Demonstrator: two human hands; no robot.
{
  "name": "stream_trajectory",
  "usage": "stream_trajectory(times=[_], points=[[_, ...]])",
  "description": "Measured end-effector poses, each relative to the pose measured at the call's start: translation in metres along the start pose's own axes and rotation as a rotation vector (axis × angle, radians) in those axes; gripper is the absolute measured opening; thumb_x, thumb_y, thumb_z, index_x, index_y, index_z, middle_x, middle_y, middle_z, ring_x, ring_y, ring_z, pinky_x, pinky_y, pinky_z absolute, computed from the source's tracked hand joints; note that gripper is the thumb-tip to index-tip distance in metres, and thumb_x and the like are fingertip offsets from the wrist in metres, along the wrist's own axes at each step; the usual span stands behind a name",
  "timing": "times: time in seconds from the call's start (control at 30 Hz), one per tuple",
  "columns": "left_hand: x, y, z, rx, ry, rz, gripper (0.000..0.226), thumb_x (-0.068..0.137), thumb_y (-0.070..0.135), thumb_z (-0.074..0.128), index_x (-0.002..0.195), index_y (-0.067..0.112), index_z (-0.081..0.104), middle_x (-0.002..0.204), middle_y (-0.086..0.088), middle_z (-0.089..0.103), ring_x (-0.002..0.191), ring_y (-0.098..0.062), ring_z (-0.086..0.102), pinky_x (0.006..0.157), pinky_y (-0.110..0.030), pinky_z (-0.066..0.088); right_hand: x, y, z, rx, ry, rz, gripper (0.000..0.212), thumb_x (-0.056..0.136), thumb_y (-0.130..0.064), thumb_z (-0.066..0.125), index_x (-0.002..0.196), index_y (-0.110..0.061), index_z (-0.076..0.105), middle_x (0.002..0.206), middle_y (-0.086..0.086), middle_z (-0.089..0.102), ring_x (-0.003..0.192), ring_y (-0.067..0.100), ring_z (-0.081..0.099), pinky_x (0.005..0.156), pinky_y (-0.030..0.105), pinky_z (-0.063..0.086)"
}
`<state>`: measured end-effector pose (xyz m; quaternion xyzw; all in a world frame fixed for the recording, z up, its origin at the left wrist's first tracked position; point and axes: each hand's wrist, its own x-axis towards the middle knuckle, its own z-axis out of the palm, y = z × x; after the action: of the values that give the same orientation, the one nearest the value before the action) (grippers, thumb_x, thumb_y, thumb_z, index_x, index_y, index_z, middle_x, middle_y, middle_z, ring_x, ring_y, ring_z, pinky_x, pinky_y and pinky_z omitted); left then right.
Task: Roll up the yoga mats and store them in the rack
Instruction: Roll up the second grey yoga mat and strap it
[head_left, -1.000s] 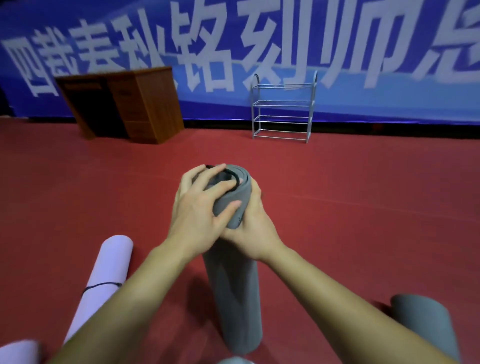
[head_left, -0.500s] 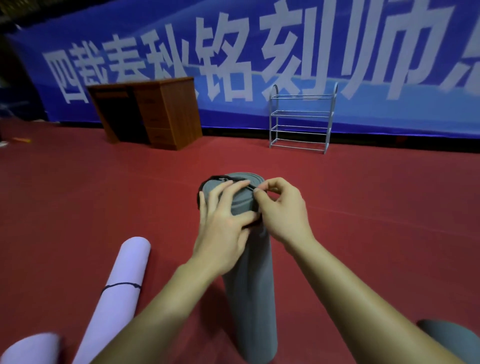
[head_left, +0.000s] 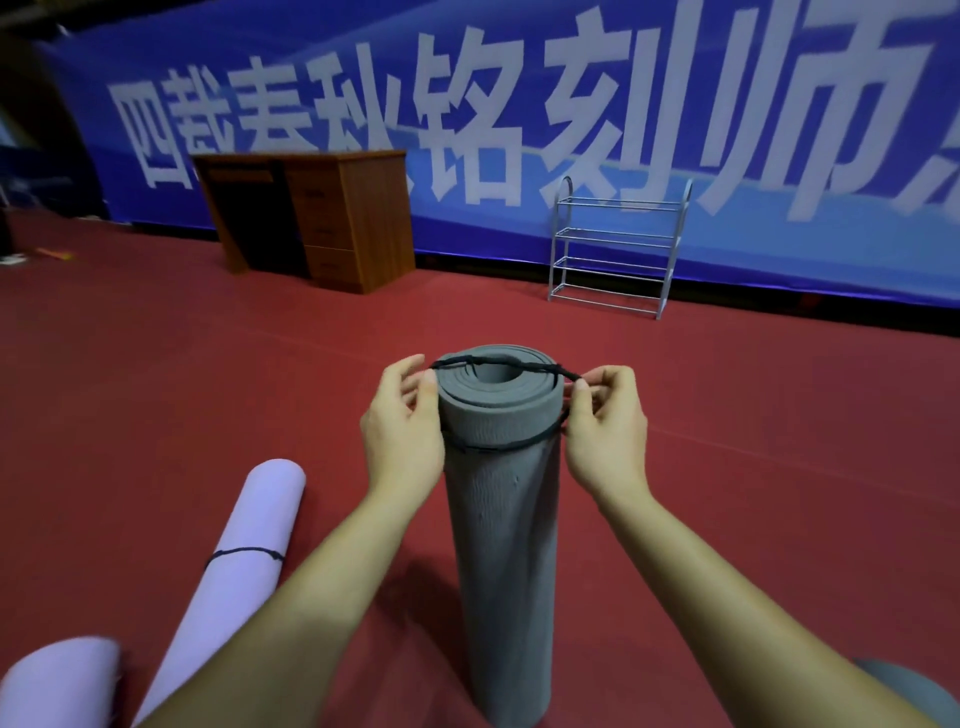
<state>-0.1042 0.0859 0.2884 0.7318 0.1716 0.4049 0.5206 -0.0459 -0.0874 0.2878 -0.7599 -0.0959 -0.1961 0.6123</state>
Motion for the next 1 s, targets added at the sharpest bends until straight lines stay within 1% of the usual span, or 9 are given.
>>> stream_trajectory(times=[0.07,0.23,0.4,0.53,0.63,0.73,0.87,0.93,1.0], points=[[0.009,-0.002,-0.002,-0.065,-0.071,-0.09,0.022,0.098,0.032,0.063,0.117,0.025,0.073,0.105,0.007,0.076,0.093,-0.008,0.07,0.091,-0.036,0.057,0.005,-0.002,-0.001,-0.065,-0.012,-0.062,0.009,0.1,-0.014,0.054,0.106,-0.021,0.053,0.076,-0.012,0.062,0.069,0.005,0.059,0.068,0.035,0.037],[0.016,-0.001,-0.003,-0.309,-0.039,-0.236,0.007,0.095,0.02,0.071,0.098,0.014,0.073,0.092,-0.002,0.075,0.082,-0.01,0.066,0.067,-0.02,0.052,0.014,0.002,-0.002,-0.2,-0.109,-0.232,0.026,0.096,-0.002,0.047,0.1,-0.027,0.053,0.062,-0.011,0.053,0.056,0.006,0.047,0.063,0.036,0.039],[0.021,-0.003,-0.001,-0.382,0.015,-0.315,0.008,0.099,0.015,0.064,0.094,0.01,0.064,0.079,-0.001,0.067,0.07,-0.01,0.057,0.072,-0.029,0.046,0.017,0.013,0.004,-0.086,-0.15,-0.235,0.037,0.098,-0.003,0.043,0.098,-0.035,0.061,0.083,-0.009,0.072,0.075,0.007,0.071,0.076,0.047,0.059],[0.018,-0.006,-0.001,-0.219,0.122,-0.211,0.012,0.102,0.02,0.061,0.09,0.016,0.059,0.083,0.0,0.071,0.069,-0.008,0.06,0.067,-0.028,0.047,0.018,0.013,0.004,-0.258,-0.157,-0.352,0.044,0.095,-0.007,0.048,0.119,-0.037,0.069,0.102,-0.003,0.074,0.094,0.019,0.069,0.086,0.04,0.055],[0.023,-0.01,0.001,-0.216,0.122,-0.224,0.018,0.101,0.017,0.061,0.084,0.02,0.056,0.079,0.006,0.069,0.069,-0.007,0.061,0.067,-0.027,0.047,0.028,0.008,-0.004,-0.376,-0.331,-0.37,0.055,0.096,-0.002,0.047,0.136,-0.036,0.065,0.1,-0.004,0.067,0.094,0.015,0.059,0.083,0.034,0.046],[0.034,-0.018,0.007,-0.243,0.053,-0.354,0.016,0.099,0.008,0.061,0.085,0.016,0.058,0.079,0.0,0.064,0.071,-0.016,0.056,0.061,-0.026,0.044,0.039,0.003,-0.008,-0.14,-0.643,-0.126,0.048,0.105,-0.003,0.037,0.145,-0.02,0.058,0.101,-0.017,0.07,0.085,0.005,0.062,0.077,0.028,0.052],[0.042,-0.029,0.01,-0.547,-0.022,-0.843,0.026,0.097,-0.007,0.042,0.084,0.011,0.057,0.06,-0.006,0.057,0.046,-0.014,0.051,0.04,-0.02,0.043,0.035,0.013,-0.005,0.252,-0.735,0.341,0.049,0.1,0.009,0.028,0.112,-0.008,0.072,0.076,-0.003,0.064,0.069,0.011,0.053,0.065,0.021,0.051],[0.044,-0.031,0.003,-0.734,-0.073,-0.926,0.027,0.103,0.002,0.038,0.085,0.018,0.05,0.045,0.005,0.046,0.032,-0.006,0.038,0.033,-0.016,0.032,0.03,0.025,-0.006,0.453,-0.716,0.562,0.045,0.096,0.005,0.029,0.11,-0.003,0.071,0.07,-0.005,0.044,0.06,0.008,0.038,0.064,0.022,0.04],[0.038,-0.033,-0.006,-0.77,-0.27,-0.846,0.012,0.102,0.027,0.05,0.094,0.023,0.058,0.052,0.008,0.037,0.038,-0.006,0.028,0.04,-0.02,0.026,0.024,0.034,-0.009,0.613,-0.698,0.681,0.04,0.094,-0.014,0.033,0.093,-0.01,0.073,0.072,-0.006,0.031,0.057,0.008,0.025,0.063,0.026,0.031]])
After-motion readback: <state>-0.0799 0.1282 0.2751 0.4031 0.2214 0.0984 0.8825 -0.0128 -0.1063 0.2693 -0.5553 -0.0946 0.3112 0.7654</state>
